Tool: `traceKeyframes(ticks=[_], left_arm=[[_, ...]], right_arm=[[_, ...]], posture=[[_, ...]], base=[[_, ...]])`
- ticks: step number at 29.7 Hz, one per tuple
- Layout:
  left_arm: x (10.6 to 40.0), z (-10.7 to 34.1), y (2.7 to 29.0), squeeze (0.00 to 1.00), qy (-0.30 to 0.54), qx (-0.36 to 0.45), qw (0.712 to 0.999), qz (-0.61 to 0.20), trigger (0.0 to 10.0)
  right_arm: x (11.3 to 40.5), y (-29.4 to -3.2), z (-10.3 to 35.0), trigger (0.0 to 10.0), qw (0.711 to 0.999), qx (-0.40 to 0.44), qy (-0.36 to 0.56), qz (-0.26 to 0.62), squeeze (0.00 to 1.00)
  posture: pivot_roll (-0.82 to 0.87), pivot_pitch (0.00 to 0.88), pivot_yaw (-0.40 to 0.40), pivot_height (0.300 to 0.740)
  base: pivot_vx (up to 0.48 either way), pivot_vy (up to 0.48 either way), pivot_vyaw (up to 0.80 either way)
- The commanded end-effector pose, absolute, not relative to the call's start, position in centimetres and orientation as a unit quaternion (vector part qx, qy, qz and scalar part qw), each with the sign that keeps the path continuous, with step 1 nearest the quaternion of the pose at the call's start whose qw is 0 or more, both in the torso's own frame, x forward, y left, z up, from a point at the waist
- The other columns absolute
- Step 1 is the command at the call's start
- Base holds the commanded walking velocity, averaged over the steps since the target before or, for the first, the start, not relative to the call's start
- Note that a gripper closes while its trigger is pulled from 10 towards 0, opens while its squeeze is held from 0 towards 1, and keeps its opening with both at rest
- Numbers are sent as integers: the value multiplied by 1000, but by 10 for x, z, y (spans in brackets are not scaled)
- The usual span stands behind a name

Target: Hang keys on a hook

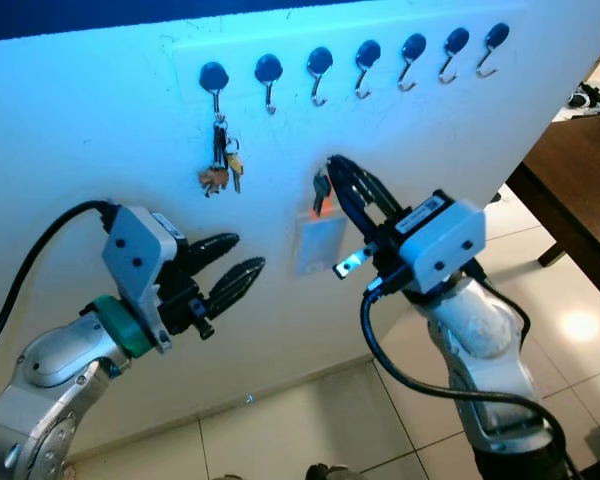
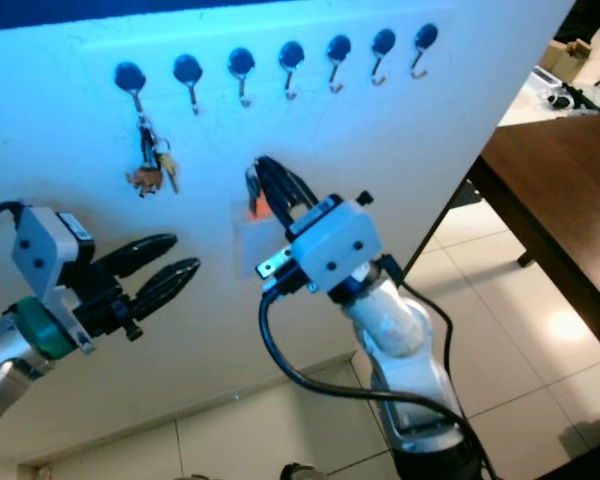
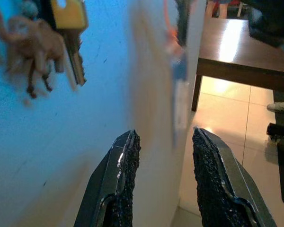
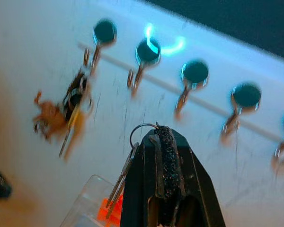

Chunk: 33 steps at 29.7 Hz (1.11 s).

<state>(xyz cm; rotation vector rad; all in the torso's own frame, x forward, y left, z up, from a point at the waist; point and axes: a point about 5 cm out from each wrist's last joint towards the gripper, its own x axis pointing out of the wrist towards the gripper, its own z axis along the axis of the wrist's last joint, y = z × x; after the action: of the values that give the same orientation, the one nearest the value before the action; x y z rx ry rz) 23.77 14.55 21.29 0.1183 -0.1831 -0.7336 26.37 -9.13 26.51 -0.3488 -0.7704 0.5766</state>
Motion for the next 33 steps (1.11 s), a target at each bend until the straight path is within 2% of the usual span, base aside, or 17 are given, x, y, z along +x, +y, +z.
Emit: traceKeyframes(ticks=[1,7,10,24,33], left_arm=[[241,208,141,0,-87,61,926,-361,10000],[243,209,138,0,-90,60,927,-360,10000],[242,208,138,0,-89,55,930,-352,10000],[244,208,136,0,-94,52,931,-349,10000],[244,208,136,0,-96,48,933,-344,10000]], right_arm=[[268,-80,280,10000,855,-162,-402,285,0],[273,-70,299,10000,839,-153,-438,285,0],[276,-63,316,10000,827,-151,-477,255,0],[286,-51,317,10000,821,-150,-477,275,0],[285,-40,307,10000,811,-156,-463,322,0]], posture=[[32,74,64,740],[39,73,62,740],[46,73,57,740],[55,72,52,740],[64,76,46,740]], base=[[0,0,0],[0,0,0],[0,0,0],[0,0,0],[0,0,0]])
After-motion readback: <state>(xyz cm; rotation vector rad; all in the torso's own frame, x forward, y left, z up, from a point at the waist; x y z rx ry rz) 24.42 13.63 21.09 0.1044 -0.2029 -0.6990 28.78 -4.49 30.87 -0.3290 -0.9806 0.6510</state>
